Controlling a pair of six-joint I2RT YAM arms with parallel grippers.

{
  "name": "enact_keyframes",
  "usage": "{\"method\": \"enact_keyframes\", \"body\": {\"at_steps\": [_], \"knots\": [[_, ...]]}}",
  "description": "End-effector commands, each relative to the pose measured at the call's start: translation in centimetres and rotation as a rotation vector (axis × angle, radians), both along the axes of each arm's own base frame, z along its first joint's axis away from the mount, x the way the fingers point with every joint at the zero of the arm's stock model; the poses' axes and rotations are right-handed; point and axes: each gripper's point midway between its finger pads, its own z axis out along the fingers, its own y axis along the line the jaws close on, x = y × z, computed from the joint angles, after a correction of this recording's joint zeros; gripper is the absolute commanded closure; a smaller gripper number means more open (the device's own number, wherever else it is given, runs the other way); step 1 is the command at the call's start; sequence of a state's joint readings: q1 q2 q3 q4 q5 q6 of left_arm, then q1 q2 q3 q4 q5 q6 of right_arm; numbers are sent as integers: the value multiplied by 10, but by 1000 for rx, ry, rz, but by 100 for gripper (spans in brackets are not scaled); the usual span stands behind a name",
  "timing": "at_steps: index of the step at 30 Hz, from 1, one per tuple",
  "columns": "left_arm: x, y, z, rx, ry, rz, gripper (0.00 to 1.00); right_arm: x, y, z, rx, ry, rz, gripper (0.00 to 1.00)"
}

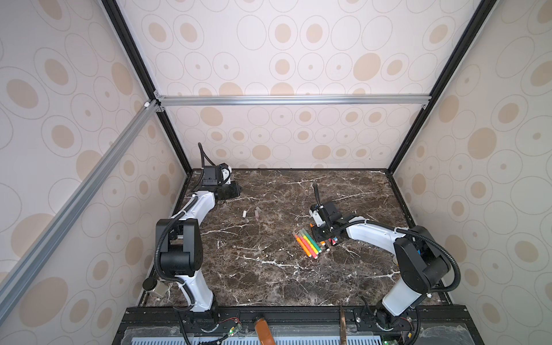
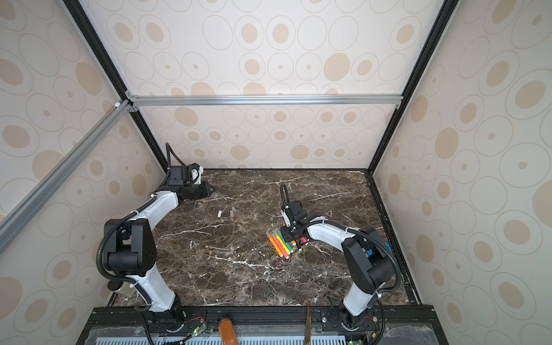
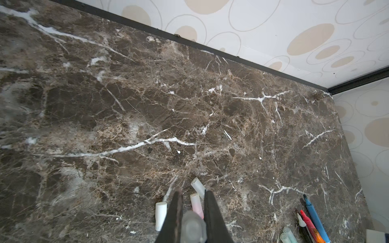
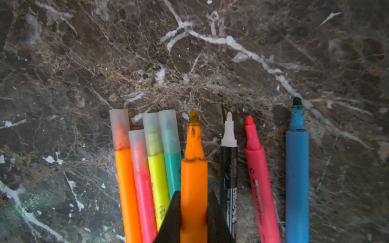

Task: Remove pen caps from pens
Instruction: Place the pen at the center of the table.

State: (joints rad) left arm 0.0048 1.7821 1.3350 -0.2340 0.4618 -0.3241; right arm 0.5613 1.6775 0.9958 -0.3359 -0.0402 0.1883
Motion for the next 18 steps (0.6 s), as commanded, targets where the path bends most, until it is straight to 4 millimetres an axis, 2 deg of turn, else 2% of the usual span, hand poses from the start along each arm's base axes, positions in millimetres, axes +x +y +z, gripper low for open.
{"method": "enact_keyframes", "body": {"at_steps": [1,7,18], "knots": [[4,5,10,23,-45,-7,100,-1,-8,-6,-54,33,-7,100],[3,5,11,16,-51,-8,100,-5,-11,-14,-72,64,-18,99],[2,1,13,-10,-56,-25,100,-5,-19,-21,-126,86,-43,79]]}}
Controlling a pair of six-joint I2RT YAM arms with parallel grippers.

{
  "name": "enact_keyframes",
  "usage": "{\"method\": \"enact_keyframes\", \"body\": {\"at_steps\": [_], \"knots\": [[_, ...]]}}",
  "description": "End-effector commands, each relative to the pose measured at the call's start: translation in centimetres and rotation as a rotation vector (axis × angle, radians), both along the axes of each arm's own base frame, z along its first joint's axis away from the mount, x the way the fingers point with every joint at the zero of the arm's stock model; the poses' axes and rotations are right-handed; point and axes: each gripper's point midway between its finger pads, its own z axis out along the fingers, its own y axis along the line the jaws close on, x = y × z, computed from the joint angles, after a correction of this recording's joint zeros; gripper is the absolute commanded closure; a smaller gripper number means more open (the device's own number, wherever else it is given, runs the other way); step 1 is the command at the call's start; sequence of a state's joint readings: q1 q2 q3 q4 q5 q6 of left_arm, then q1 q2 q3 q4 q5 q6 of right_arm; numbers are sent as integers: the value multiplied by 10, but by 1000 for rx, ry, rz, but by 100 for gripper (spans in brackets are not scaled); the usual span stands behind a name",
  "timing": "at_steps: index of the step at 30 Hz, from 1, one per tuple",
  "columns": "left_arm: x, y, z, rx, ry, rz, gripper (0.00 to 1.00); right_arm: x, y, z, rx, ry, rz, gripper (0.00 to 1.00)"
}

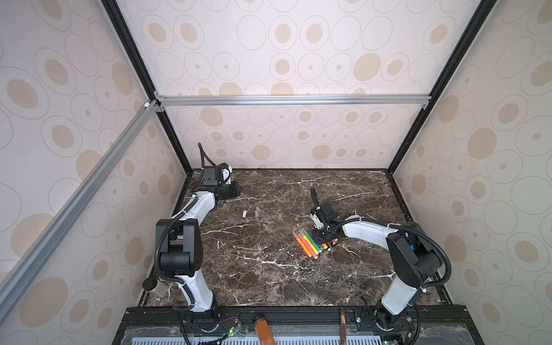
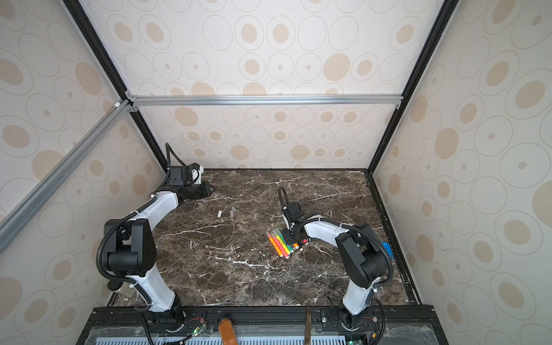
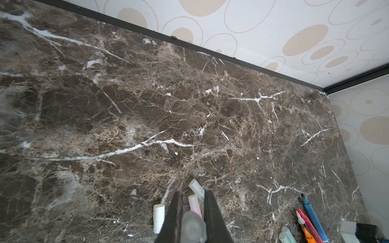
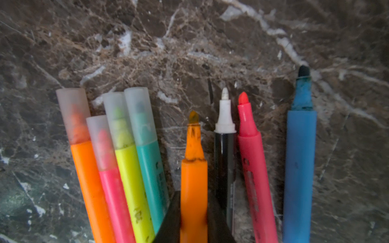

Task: Remove pen caps from pens
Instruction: Place the pen at the center of the table, then place the pen cap at the top-left of the table.

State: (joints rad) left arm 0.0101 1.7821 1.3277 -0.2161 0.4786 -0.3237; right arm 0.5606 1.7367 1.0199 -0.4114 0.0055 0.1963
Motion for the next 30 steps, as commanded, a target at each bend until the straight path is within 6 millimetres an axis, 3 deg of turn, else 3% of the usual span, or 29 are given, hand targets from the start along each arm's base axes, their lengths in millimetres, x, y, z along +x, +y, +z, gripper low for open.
{"method": "enact_keyframes", "body": {"at_steps": [1,7,13,19,23,30], "knots": [[1,0,13,1,-47,-19,100,2,-6,-1,-41,13,-16,77],[0,0,11,1,-45,-18,100,2,-9,-2,-59,13,-16,68],[-4,4,3,24,-17,-11,100,4,-10,4,-62,-3,-17,66],[-18,36,-40,210,135,68,100,10,-9,32,-41,-60,-15,65],[-27,36,-75,254,251,30,100,13,-6,52,-17,-99,-10,65],[-36,34,-104,274,344,2,100,11,-8,64,-7,-122,-6,65]]}}
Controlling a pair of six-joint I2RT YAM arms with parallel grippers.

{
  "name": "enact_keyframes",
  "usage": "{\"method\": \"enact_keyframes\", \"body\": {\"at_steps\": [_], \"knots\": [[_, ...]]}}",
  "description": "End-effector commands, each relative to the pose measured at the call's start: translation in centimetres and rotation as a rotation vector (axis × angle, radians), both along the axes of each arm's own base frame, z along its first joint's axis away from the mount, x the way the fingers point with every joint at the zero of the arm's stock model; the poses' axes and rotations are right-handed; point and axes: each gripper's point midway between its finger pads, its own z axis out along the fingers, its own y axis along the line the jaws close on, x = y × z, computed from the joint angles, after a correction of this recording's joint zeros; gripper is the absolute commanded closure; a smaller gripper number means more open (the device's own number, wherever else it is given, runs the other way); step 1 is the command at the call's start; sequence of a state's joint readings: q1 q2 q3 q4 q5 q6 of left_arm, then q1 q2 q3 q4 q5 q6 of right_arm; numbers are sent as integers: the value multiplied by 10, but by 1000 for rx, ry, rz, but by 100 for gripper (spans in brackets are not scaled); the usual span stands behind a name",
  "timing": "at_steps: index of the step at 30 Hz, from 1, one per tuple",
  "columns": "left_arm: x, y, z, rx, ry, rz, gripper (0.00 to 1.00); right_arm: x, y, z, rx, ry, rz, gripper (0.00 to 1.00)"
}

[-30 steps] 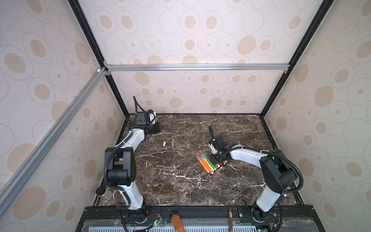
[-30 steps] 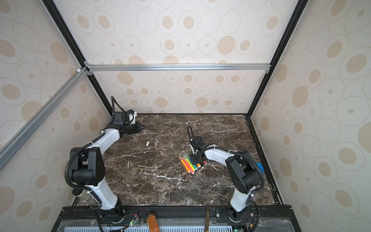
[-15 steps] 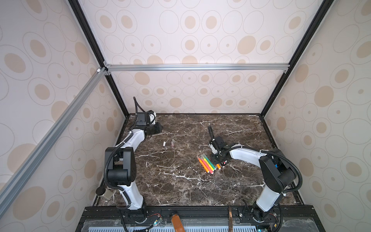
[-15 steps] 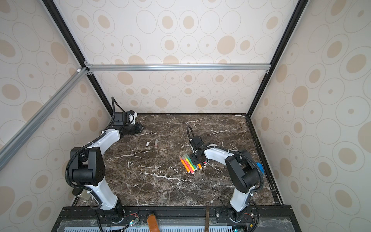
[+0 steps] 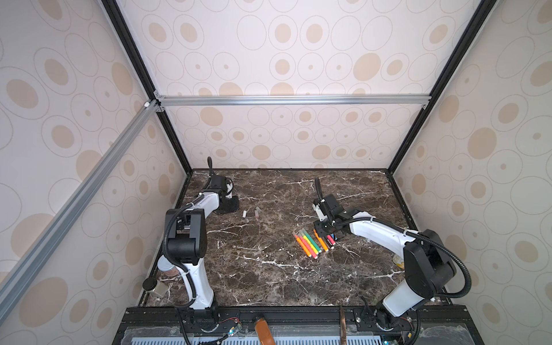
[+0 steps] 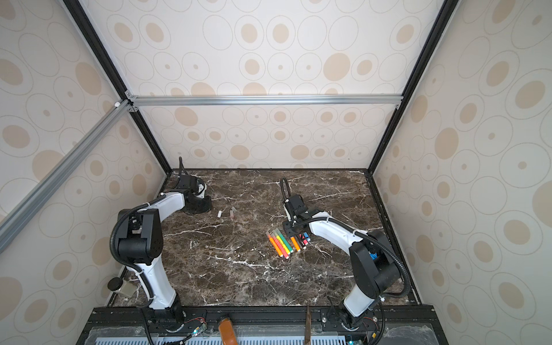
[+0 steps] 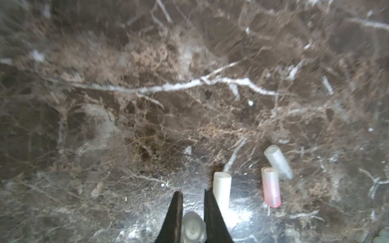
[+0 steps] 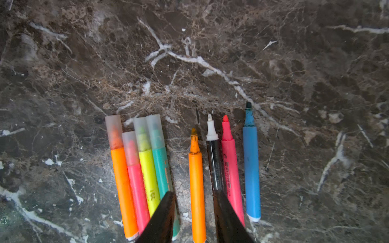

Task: Remove pen caps from pens
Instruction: Place the pen cap at the top-left of the table.

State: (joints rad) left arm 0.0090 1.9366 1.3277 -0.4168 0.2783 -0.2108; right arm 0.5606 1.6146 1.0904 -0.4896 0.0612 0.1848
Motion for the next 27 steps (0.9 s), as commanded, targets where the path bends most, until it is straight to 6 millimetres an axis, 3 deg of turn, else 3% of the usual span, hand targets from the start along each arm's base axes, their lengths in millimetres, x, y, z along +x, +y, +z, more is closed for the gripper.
{"method": "enact_keyframes", "body": {"at_steps": [1,17,27], "knots": [[-3,1,-1,40,33,-41,100,-4,-6,5,-18,3,5,65],[-14,-15,-23,13,95,-86,99,-7,-3,7,4,-4,13,67],[-11,-18,-28,4,97,-92,89,-4,0,3,4,6,21,67]]}}
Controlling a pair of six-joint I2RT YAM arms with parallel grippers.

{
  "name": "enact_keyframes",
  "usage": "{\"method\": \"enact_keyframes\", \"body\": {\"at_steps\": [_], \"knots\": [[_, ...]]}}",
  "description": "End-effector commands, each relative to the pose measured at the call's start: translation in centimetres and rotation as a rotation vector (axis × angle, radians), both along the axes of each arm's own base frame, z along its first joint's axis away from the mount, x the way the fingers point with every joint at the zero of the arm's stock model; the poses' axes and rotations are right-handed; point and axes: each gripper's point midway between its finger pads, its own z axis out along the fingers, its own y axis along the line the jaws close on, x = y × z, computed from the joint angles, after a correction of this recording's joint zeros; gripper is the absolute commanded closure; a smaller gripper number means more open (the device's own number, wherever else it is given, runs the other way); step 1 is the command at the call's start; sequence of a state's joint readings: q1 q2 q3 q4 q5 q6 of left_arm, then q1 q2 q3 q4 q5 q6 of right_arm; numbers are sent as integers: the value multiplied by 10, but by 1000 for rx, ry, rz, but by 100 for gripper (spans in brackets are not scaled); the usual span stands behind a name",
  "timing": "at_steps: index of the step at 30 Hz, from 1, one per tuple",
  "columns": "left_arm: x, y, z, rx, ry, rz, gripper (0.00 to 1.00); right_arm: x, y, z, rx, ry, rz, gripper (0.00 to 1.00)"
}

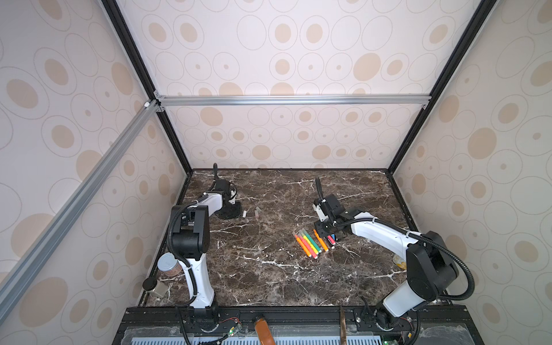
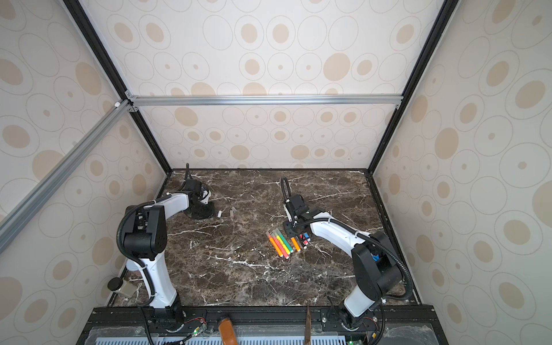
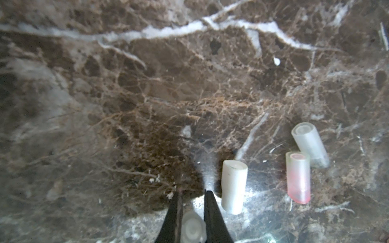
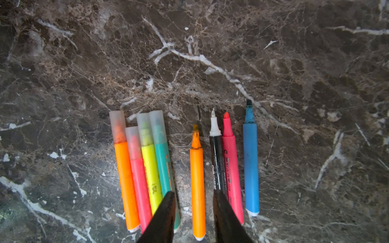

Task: Remove pen caps from pens
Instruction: Place the pen cap at the top-left of the table, then move the pen cap to the top-left of the table.

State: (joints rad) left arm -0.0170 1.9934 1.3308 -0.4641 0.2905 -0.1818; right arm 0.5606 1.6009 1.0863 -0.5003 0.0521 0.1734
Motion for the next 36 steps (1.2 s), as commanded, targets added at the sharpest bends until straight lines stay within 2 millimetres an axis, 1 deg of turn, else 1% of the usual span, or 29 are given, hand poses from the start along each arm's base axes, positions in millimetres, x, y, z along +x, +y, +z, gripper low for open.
{"method": "enact_keyframes", "body": {"at_steps": [1,6,11,12,19,27,30,33,36], "knots": [[4,-4,-1,0,4,-36,88,0,0,0,1,5,7,67],[5,-8,-5,-5,11,-45,84,7,2,-2,-23,14,17,67],[3,-9,-6,-10,8,-46,79,13,8,12,-7,-3,29,67],[3,-10,-5,-13,4,-47,79,13,9,15,-2,-8,30,67],[7,-18,12,-52,-44,-61,73,5,8,13,21,2,17,67],[9,-30,19,-120,-71,-76,71,-2,3,7,13,13,9,67],[8,-34,25,-147,-91,-82,70,-2,4,5,16,22,11,67],[11,-34,33,-149,-111,-74,70,-2,5,4,18,25,14,67],[14,-27,46,-120,-144,-49,70,-2,6,4,20,27,13,67]]}}
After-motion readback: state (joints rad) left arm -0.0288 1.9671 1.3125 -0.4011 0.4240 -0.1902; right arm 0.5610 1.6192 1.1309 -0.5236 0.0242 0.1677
